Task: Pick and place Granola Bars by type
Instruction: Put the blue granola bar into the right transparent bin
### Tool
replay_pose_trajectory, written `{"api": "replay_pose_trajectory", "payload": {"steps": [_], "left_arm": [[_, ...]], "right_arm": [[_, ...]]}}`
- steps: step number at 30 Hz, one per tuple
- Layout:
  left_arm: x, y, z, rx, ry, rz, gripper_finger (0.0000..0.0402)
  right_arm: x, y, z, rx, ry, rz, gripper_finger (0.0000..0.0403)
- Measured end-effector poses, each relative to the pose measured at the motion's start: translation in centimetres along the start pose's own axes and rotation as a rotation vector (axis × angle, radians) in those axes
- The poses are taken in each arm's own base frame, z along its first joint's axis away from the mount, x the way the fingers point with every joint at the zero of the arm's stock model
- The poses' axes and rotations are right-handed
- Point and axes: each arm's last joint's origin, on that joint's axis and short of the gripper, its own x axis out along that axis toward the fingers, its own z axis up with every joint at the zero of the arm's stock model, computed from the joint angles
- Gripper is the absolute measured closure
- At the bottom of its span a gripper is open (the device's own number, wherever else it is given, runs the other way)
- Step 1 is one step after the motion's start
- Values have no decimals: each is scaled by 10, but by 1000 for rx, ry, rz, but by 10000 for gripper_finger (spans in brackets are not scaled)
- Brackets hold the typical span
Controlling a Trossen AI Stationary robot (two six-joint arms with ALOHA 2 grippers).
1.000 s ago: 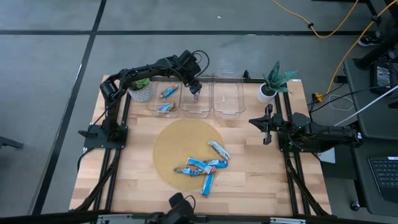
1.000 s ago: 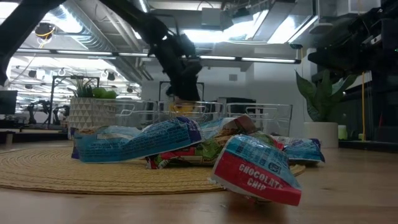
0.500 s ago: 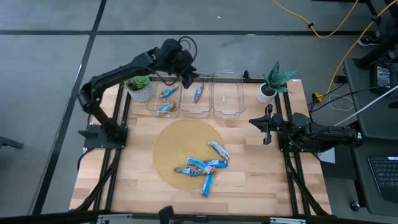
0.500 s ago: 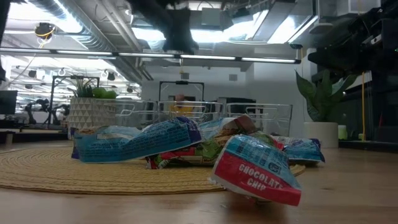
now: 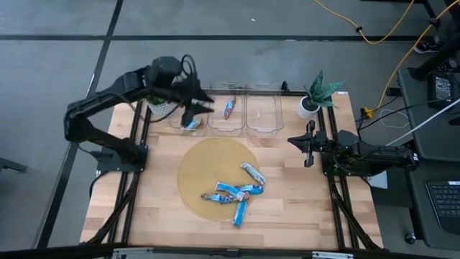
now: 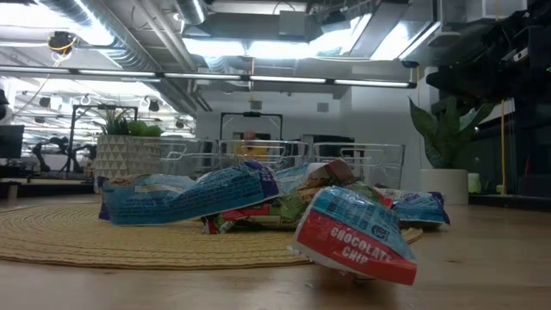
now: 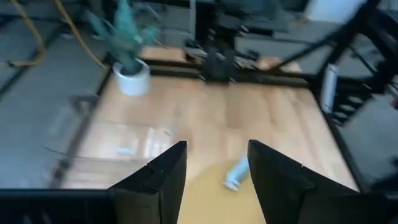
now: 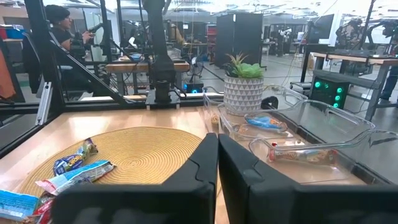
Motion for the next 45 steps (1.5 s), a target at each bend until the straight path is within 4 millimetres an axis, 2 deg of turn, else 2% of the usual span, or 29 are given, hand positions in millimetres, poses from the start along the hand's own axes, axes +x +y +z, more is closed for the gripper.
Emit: {"api": "replay_pose_trajectory", "payload": {"steps": [10,15,20,26,31,36,45], "left_arm": [[2,-61,-9,53,105,-212,249],[2,-83,-10,42,116,-275,252],[3,-103,-13,17,136,-275,252],[14,-122,-18,-76,177,-192,252],[36,-140,-27,-116,252,-156,252],[69,-157,-41,-126,347,-123,252],[127,-180,-77,-163,574,-42,252]], "right_arm": [[0,0,0,0,0,-1,386],[0,0,0,0,0,0,386],[0,0,0,0,0,4,386],[0,1,0,0,0,26,386],[0,1,0,0,3,26,386],[0,1,0,1,4,26,386],[0,1,-1,0,7,26,386]]}}
